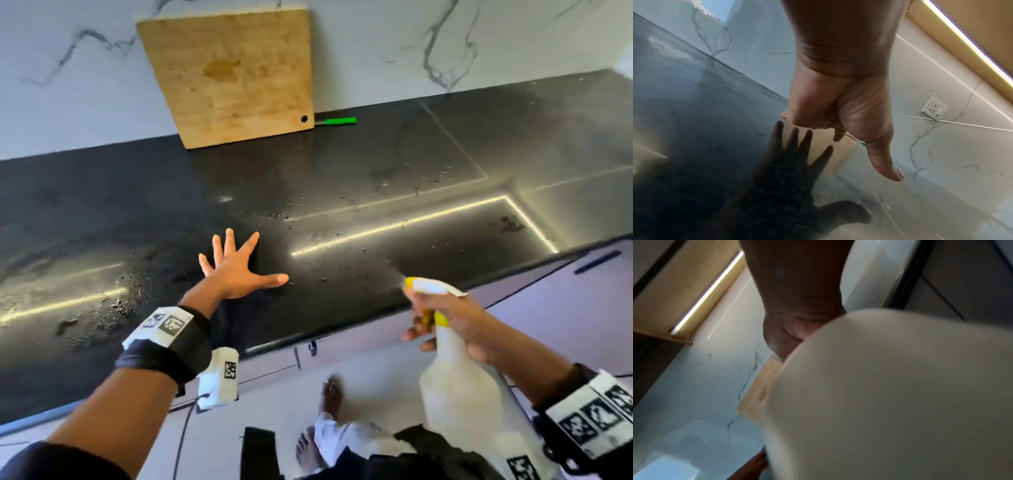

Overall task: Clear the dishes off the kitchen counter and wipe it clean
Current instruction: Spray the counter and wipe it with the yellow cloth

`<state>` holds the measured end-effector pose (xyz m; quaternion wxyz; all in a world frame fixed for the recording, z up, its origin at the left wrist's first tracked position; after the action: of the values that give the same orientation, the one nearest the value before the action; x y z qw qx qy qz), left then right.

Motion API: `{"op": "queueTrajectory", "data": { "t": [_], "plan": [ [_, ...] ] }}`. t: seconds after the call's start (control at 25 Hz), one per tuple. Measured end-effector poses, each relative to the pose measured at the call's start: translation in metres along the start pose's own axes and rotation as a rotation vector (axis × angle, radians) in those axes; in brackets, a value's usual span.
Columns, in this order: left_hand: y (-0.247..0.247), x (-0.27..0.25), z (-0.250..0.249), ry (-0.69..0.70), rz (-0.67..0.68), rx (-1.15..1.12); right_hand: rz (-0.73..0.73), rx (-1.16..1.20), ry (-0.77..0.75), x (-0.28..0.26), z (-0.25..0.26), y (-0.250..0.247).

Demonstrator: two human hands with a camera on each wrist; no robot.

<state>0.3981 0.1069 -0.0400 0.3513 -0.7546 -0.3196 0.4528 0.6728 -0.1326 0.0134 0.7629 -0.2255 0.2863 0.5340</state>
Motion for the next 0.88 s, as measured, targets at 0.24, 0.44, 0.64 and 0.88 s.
{"op": "queueTrajectory", "data": {
  "t": [0.24,0.44,0.64,0.88],
  "plan": [
    [0.007,0.016,-0.064,0.076,-0.007,0.041,-0.051,0.120,-0.070,0.010,0.032,-0.038],
    [0.006,0.052,-0.090,-0.034,0.048,0.023,0.099,0.071,-0.073,0.066,0.107,-0.031],
    [-0.014,0.098,-0.127,-0.137,0.051,-0.006,0.162,0.092,-0.128,0.130,0.180,-0.053],
    [-0.030,0.153,-0.189,-0.161,0.065,-0.046,0.139,-0.001,-0.061,0.195,0.224,-0.113]
  ]
}}
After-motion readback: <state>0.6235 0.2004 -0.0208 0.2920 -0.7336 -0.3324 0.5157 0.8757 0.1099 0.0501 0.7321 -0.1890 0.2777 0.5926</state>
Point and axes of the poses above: each hand's wrist, its own x-axis towards the middle knuckle, its own y-axis out of the palm, z = x × y, the point moved 1 cm from there along x, towards the middle knuckle
